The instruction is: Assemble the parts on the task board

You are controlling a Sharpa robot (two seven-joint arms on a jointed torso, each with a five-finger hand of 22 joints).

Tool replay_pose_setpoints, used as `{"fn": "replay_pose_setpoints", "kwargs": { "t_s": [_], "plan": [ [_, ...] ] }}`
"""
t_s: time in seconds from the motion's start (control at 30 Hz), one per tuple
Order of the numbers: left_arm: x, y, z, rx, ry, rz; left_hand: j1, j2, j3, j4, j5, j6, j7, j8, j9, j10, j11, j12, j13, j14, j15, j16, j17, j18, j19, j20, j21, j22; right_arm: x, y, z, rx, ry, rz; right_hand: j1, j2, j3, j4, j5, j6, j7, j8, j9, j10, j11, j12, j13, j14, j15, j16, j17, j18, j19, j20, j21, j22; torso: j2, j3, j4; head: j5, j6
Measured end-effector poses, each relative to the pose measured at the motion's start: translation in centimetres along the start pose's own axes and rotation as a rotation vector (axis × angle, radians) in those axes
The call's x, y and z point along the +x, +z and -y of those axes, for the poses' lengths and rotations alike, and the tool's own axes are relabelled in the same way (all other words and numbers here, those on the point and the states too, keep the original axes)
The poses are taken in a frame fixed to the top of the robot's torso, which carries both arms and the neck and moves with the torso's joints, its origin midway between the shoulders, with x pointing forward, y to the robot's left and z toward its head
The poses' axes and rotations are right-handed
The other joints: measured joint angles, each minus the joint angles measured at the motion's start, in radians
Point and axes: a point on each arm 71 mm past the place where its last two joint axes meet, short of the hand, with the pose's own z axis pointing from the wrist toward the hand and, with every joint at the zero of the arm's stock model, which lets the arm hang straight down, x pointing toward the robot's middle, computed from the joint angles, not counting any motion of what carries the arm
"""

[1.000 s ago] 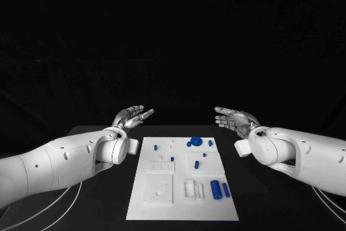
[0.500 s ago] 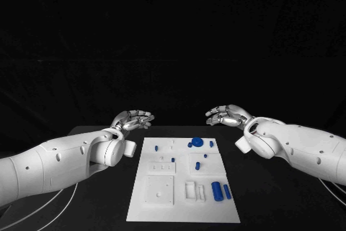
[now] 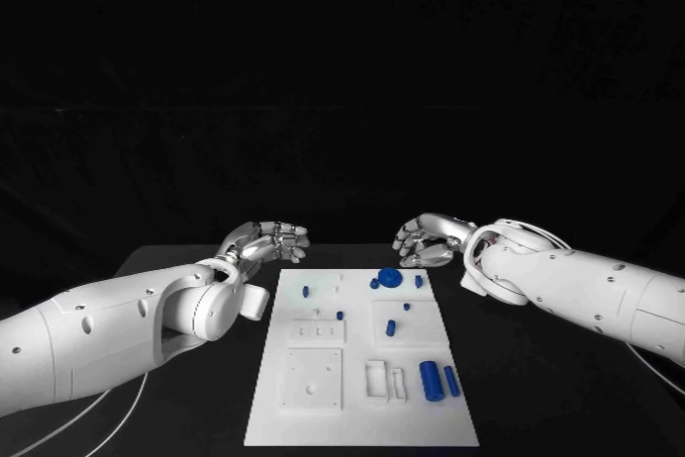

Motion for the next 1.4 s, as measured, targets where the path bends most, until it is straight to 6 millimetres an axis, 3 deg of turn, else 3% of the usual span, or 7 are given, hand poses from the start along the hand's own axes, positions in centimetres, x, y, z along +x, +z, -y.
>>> {"fn": "replay_pose_setpoints", "kwargs": {
  "t_s": [0.03,0.13,0.37,0.53,0.87,1.4],
  "plan": [
    [0.0,-0.1,0.1,0.002,-0.002,-0.003,-0.004,0.001,0.002,-0.002,0.000,0.000,0.000,0.000,-0.001,0.002,0.002,0.000,-0.001,0.002,-0.002,0.004,0.000,-0.005,0.004,-0.004,0.003,0.000,0.1,0.1,-0.1,-0.003,-0.024,-0.004,0.015,-0.010,-0.018,-0.003,-0.005,0.022,-0.005,0.000,-0.005,0.025,-0.012,-0.008,0.003,0.062,-0.022,0.105,0.065,0.002,0.101,-0.043,0.055,0.022,0.007,-0.0006,0.0036,-0.003,0.004],
    [-0.1,-0.3,0.7,0.012,-0.005,-0.010,-0.013,-0.001,0.005,-0.005,-0.004,0.002,-0.002,0.000,-0.002,0.005,-0.002,0.000,-0.004,0.009,-0.009,0.015,0.000,-0.008,0.013,-0.013,0.011,0.000,0.3,0.4,-0.5,-0.014,-0.091,-0.012,0.019,-0.014,-0.035,0.002,-0.012,0.043,-0.014,-0.007,-0.012,0.049,-0.020,-0.024,0.005,0.094,-0.034,0.237,0.145,0.000,0.181,-0.083,0.116,0.050,0.022,-0.0030,0.0130,-0.008,0.011],
    [0.4,-0.7,1.7,0.029,-0.012,-0.034,-0.021,-0.008,0.005,-0.005,-0.010,0.011,-0.004,0.000,-0.005,0.015,-0.005,0.000,-0.010,0.043,-0.029,0.045,0.005,-0.020,0.040,-0.040,0.038,0.002,0.6,1.0,-1.4,-0.031,-0.188,-0.017,0.019,-0.014,-0.035,0.002,-0.019,0.054,-0.017,-0.015,-0.017,0.059,-0.022,-0.038,0.006,0.078,-0.033,0.305,0.175,-0.003,0.188,-0.090,0.143,0.052,0.051,-0.0075,0.0290,-0.016,0.023],
    [0.9,-1.1,2.5,0.041,-0.019,-0.053,-0.030,-0.008,0.005,-0.005,-0.012,0.011,-0.004,-0.005,-0.008,0.016,-0.006,-0.004,-0.014,0.058,-0.036,0.058,0.007,-0.013,0.052,-0.052,0.049,0.003,0.8,1.4,-1.9,-0.033,-0.236,-0.013,0.019,-0.014,-0.035,0.002,-0.027,0.058,-0.017,-0.015,-0.018,0.063,-0.020,-0.048,0.006,0.075,-0.036,0.320,0.177,-0.003,0.188,-0.090,0.151,0.052,0.067,-0.0105,0.0354,-0.019,0.028],
    [1.5,-1.3,3.1,0.052,-0.028,-0.075,-0.030,-0.008,0.002,-0.007,-0.016,0.011,-0.004,-0.005,-0.008,0.020,-0.003,-0.005,-0.016,0.062,-0.041,0.065,0.007,-0.013,0.058,-0.057,0.053,0.003,0.6,1.7,-2.1,-0.022,-0.311,0.011,0.023,-0.018,-0.029,0.001,-0.049,0.058,-0.017,-0.023,-0.021,0.063,-0.020,-0.061,0.006,0.070,-0.032,0.340,0.177,-0.003,0.188,-0.090,0.162,0.052,0.088,-0.0139,0.0396,-0.021,0.033],
    [1.7,-1.4,3.5,0.056,-0.030,-0.084,-0.034,-0.012,0.002,-0.007,-0.016,0.011,-0.004,-0.005,-0.009,0.021,-0.004,-0.005,-0.018,0.062,-0.041,0.069,0.007,-0.019,0.063,-0.059,0.057,0.002,0.8,2.5,-2.6,-0.017,-0.379,0.022,0.027,-0.022,-0.023,0.002,-0.062,0.065,-0.017,-0.023,-0.023,0.063,-0.020,-0.069,0.005,0.068,-0.029,0.354,0.173,-0.003,0.188,-0.090,0.169,0.052,0.111,-0.0155,0.0448,-0.024,0.048]
  ]
}}
